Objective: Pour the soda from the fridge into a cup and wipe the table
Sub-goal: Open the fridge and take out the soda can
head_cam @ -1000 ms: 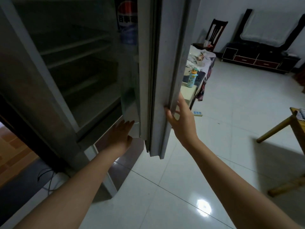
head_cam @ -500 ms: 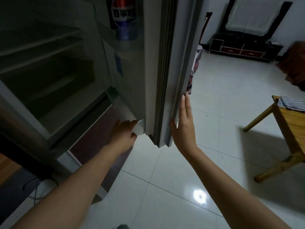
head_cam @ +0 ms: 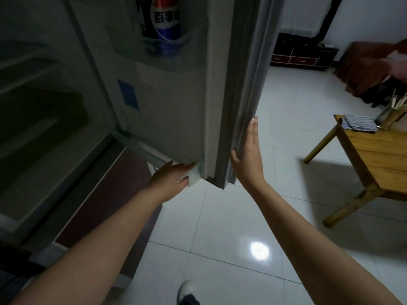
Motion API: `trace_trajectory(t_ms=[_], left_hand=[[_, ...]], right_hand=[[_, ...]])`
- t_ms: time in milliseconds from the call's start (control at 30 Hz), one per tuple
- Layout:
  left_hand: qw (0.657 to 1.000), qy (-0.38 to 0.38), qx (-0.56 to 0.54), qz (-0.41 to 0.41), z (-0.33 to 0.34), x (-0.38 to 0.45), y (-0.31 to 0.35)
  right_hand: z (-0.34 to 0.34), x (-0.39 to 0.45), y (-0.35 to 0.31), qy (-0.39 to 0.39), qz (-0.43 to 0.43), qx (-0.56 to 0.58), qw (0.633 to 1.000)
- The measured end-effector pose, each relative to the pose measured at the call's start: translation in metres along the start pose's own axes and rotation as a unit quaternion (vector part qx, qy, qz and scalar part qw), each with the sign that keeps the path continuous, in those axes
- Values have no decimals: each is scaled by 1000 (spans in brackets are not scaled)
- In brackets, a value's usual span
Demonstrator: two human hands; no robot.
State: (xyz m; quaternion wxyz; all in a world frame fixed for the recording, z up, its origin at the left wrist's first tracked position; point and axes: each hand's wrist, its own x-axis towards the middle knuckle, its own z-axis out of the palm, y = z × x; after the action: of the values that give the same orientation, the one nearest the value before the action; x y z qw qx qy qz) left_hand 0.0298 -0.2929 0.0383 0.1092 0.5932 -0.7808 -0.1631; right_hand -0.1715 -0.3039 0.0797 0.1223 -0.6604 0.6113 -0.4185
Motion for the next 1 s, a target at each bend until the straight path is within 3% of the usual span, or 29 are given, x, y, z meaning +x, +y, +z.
trace_trajectory(t_ms=[333, 500, 1000], left_hand=[[994, -15, 12, 104, 18, 85, -7], [991, 8, 5, 130, 28, 113, -4], [993, 50, 16, 104, 29, 137, 26]], right_hand=[[2, 70, 30, 38, 57, 0, 998], [6, 87, 38, 15, 80, 0, 997], [-14, 121, 51, -60, 58, -21, 996]])
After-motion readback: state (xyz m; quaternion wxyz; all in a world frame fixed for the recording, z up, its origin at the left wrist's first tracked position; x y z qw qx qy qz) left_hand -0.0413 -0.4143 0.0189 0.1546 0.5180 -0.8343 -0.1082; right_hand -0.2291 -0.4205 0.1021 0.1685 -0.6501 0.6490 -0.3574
